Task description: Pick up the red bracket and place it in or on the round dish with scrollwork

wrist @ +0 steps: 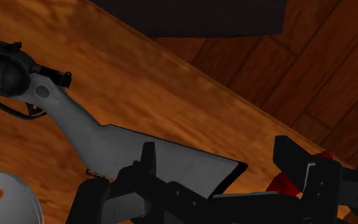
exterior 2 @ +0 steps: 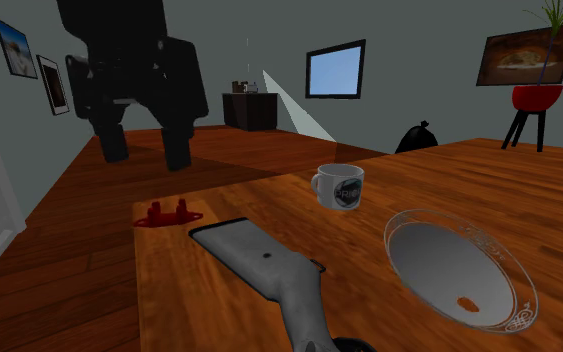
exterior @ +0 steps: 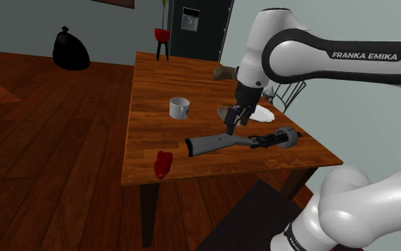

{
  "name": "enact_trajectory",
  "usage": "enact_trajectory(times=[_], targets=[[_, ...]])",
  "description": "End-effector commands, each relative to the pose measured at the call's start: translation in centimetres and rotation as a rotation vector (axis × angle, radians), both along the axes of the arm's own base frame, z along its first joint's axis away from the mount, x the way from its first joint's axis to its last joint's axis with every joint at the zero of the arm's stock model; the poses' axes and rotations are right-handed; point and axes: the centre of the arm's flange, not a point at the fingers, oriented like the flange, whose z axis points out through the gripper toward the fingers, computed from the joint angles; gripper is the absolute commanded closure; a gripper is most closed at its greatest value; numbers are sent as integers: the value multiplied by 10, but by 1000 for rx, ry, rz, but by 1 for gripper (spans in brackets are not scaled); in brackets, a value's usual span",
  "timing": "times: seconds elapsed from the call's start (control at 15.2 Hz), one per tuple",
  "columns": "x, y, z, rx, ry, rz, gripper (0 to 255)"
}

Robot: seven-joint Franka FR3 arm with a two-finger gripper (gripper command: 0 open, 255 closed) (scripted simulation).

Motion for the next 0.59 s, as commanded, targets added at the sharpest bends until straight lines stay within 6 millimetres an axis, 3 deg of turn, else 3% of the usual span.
enact_trajectory(times=[0.0, 0.53], targets=[[9, 23, -12, 5, 3, -28, 0], [50, 106, -58, 24, 15, -128, 0]])
